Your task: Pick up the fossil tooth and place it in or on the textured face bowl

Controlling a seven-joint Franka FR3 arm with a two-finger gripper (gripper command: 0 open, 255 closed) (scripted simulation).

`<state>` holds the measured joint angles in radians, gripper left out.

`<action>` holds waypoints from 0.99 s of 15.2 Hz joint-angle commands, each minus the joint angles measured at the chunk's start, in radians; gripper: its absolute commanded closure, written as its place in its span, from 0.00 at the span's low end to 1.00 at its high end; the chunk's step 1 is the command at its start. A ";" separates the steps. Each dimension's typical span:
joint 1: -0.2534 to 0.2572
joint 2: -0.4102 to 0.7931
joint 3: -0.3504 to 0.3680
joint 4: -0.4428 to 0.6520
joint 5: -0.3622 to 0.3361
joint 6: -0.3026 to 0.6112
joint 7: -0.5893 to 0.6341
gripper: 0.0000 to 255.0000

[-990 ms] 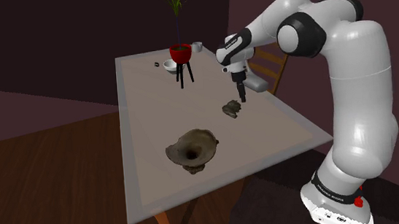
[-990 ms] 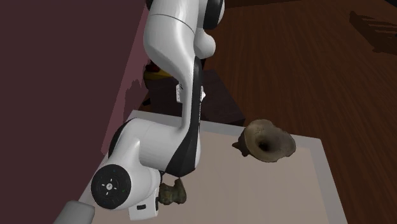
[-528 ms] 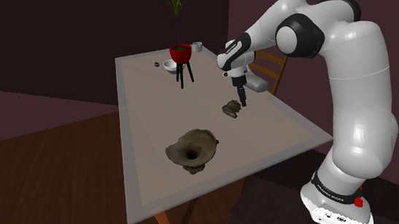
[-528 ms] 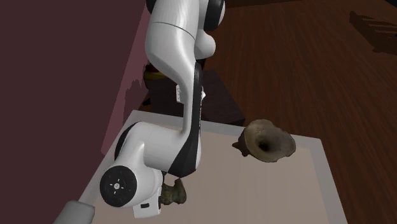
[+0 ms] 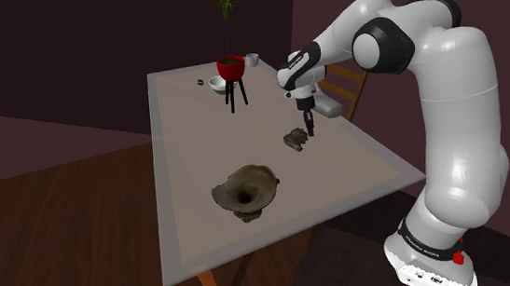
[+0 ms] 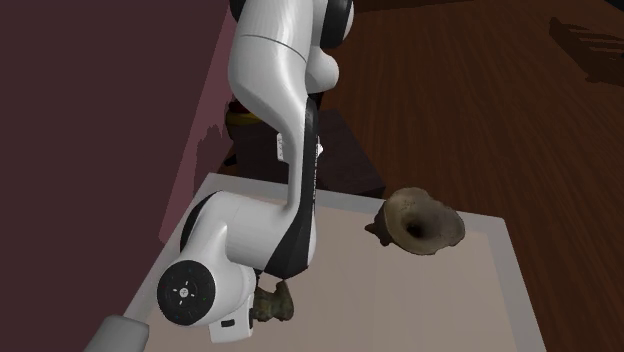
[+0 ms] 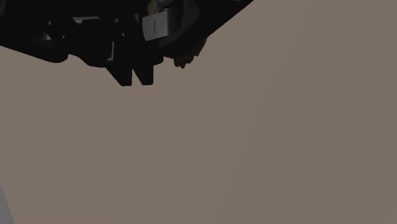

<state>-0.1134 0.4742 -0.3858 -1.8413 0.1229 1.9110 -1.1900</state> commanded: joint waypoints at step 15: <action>0.255 -0.173 -0.042 -0.320 -0.157 0.629 0.481 0.00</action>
<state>0.0969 0.3004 -0.4270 -2.1294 -0.0016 2.4892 -0.7956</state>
